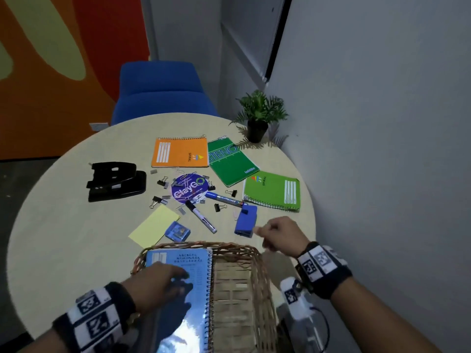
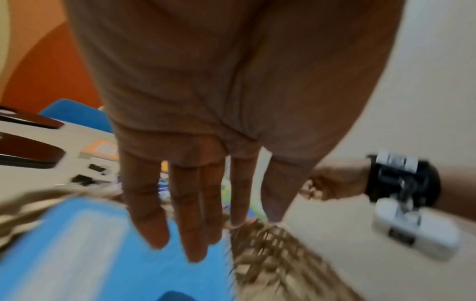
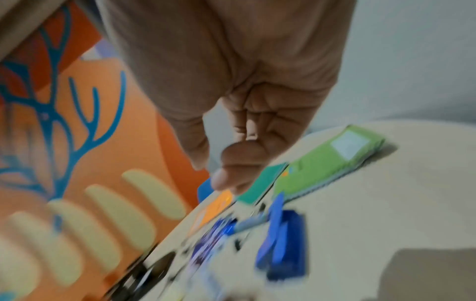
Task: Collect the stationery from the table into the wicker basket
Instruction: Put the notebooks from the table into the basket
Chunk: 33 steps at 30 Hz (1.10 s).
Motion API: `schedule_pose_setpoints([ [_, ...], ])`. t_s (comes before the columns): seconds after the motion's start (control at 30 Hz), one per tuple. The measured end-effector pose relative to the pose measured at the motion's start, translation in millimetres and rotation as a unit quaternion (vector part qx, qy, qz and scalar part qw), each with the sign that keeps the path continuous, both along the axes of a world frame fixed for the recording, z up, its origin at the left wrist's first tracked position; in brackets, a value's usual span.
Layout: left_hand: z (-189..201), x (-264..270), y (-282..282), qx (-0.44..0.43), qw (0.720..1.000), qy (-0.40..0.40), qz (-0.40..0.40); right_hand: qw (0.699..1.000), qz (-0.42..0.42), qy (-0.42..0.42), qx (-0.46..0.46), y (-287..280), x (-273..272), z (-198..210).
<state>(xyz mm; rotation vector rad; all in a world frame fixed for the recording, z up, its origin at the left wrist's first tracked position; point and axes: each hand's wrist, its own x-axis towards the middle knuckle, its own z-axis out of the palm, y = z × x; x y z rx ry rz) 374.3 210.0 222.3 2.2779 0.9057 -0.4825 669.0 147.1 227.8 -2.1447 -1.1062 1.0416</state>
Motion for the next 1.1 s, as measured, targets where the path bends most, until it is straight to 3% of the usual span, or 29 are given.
schedule_pose_setpoints([
  [0.07, 13, 43, 18, -0.03, 0.993, -0.096, 0.061, 0.993, -0.105, 0.041, 0.041, 14, 51, 0],
  [0.13, 14, 100, 29, -0.092, 0.967, -0.195, 0.132, 0.981, -0.181, 0.038, 0.05, 33, 103, -18],
  [0.23, -4, 196, 31, -0.237, 0.892, -0.301, 0.241, 0.977, -0.214, 0.006, -0.009, 64, 159, -54],
  [0.3, -24, 249, 34, -0.297, 0.831, -0.32, 0.345, 0.984, -0.165, -0.05, -0.041, 80, 176, -64],
  [0.43, -55, 315, 33, -0.444, 0.674, -0.293, 0.513, 0.989, -0.039, -0.142, -0.033, 115, 204, -82],
  [0.53, -68, 340, 30, -0.474, 0.618, -0.26, 0.571, 0.983, 0.04, -0.172, -0.059, 134, 218, -99],
  [0.63, -77, 358, 34, -0.478, 0.581, -0.242, 0.613, 0.978, 0.079, -0.175, -0.076, 145, 225, -114],
  [0.8, -86, 364, 37, -0.384, 0.574, -0.251, 0.678, 0.95, 0.118, -0.26, -0.124, 123, 223, -124],
  [0.87, -82, 363, 30, -0.391, 0.571, -0.279, 0.666, 0.96, 0.106, -0.228, -0.126, 108, 223, -128],
  [0.93, -75, 362, 19, -0.418, 0.585, -0.294, 0.63, 0.977, 0.074, -0.159, -0.118, 94, 223, -125],
  [1.03, -53, 345, 4, -0.407, 0.669, -0.297, 0.547, 0.997, 0.016, -0.012, -0.072, 72, 212, -104],
  [1.1, -34, 317, -4, -0.395, 0.725, -0.301, 0.477, 0.995, -0.002, 0.085, -0.05, 52, 199, -89],
])
